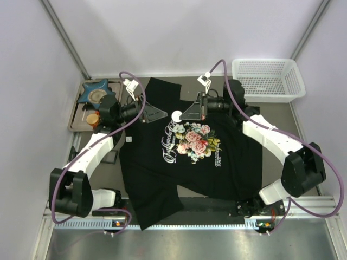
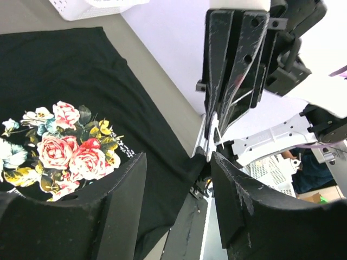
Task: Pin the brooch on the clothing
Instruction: Open the brooch.
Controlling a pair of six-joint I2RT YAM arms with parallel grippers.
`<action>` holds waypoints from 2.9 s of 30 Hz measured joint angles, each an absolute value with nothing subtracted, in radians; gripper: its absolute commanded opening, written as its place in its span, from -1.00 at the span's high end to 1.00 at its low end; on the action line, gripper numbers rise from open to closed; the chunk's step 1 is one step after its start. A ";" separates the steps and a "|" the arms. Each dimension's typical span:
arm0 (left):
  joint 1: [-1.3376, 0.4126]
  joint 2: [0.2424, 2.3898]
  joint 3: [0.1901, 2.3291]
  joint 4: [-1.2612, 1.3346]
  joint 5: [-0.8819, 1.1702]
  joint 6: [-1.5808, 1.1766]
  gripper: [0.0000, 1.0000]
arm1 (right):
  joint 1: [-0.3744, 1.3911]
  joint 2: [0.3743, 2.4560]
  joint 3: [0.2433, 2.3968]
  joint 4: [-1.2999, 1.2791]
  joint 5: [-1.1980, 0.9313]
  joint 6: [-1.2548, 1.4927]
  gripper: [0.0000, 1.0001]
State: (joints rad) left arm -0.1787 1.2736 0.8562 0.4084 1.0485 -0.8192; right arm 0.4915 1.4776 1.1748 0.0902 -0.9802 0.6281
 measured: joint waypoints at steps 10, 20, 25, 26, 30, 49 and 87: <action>-0.210 1.225 0.816 0.570 1.036 -0.826 -0.23 | 0.490 1.484 1.079 0.374 -1.023 0.929 1.00; -0.213 1.019 0.907 0.066 1.105 -0.103 -0.20 | 0.488 1.465 1.071 0.279 -1.148 0.834 1.00; -0.262 1.046 0.909 0.039 1.105 -0.144 -0.19 | 0.488 1.398 1.039 0.249 -1.123 0.712 1.00; -0.275 1.057 0.901 0.069 1.102 -0.199 -0.19 | 0.488 1.374 1.020 0.267 -1.095 0.704 1.00; -0.310 1.071 0.813 0.242 1.071 -0.425 -0.09 | 0.488 1.340 0.986 0.385 -1.007 0.735 1.00; -0.335 1.205 0.797 0.617 0.944 -0.799 0.31 | 0.511 1.340 0.929 0.544 -0.806 0.901 1.00; -0.218 1.050 0.938 -0.005 1.190 -0.017 -0.02 | 0.530 1.358 0.931 0.423 -1.042 0.775 1.00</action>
